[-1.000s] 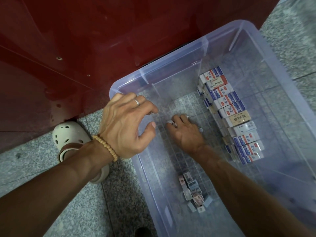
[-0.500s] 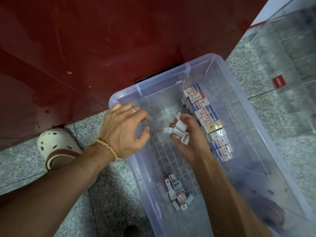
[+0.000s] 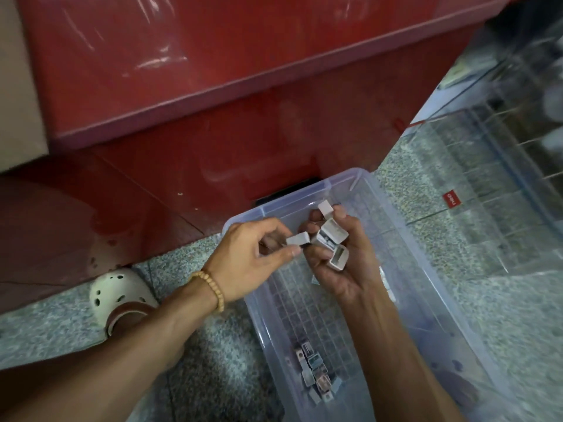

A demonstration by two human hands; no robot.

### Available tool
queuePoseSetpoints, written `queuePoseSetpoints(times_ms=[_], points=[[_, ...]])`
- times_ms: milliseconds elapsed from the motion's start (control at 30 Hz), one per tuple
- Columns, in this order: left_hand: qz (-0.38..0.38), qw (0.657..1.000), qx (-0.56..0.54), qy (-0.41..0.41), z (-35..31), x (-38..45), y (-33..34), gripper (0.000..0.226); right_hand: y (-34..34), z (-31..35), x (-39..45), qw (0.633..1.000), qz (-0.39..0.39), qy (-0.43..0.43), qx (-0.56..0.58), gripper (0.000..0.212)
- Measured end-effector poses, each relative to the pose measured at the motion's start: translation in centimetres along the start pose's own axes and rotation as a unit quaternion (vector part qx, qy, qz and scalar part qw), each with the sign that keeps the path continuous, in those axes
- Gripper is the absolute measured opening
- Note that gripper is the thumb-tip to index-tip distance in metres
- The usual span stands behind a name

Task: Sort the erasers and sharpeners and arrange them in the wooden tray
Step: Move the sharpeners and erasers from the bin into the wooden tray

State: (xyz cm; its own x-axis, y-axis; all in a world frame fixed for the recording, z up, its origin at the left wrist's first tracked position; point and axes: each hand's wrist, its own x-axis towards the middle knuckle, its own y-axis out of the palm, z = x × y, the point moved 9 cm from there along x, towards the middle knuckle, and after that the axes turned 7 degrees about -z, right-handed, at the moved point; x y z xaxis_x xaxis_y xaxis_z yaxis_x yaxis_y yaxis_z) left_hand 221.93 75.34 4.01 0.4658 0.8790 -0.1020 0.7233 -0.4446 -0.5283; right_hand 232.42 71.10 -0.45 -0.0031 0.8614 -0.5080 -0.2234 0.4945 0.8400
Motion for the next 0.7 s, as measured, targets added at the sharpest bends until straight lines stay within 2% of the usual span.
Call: queuePoseSetpoints(times_ms=[67,167,267,333,433,600,700], points=[[-0.005,0.999,-0.05,-0.021,-1.1,-0.1,-1.0,0.012,1.4,0.6,-0.4,1.0,-0.007,-0.013,0.002,0.057],[-0.026,0.991,-0.127,-0.044,-2.7,-0.1,-2.8,0.01,2.9,1.5,-1.1,0.997,-0.063,-0.043,-0.017,0.061],[-0.052,0.982,-0.172,-0.063,-4.3,0.0,-4.8,0.001,4.6,2.2,-2.3,0.986,-0.118,-0.081,-0.079,0.023],[-0.064,0.976,-0.194,-0.068,-5.6,0.1,-6.1,0.01,6.6,2.4,-3.2,0.98,-0.109,-0.099,-0.131,0.014],[-0.073,0.976,-0.2,-0.049,-7.9,-0.1,-8.3,0.016,10.0,2.3,-4.8,0.969,-0.074,-0.122,-0.202,0.013],[-0.107,0.978,-0.176,0.014,-11.8,-1.4,-12.2,0.006,15.2,1.4,-7.5,0.944,-0.028,-0.169,-0.281,0.021],[-0.133,0.975,-0.175,0.039,-13.5,-2.7,-14.7,0.01,18.1,0.5,-9.0,0.929,-0.007,-0.203,-0.308,0.024]])
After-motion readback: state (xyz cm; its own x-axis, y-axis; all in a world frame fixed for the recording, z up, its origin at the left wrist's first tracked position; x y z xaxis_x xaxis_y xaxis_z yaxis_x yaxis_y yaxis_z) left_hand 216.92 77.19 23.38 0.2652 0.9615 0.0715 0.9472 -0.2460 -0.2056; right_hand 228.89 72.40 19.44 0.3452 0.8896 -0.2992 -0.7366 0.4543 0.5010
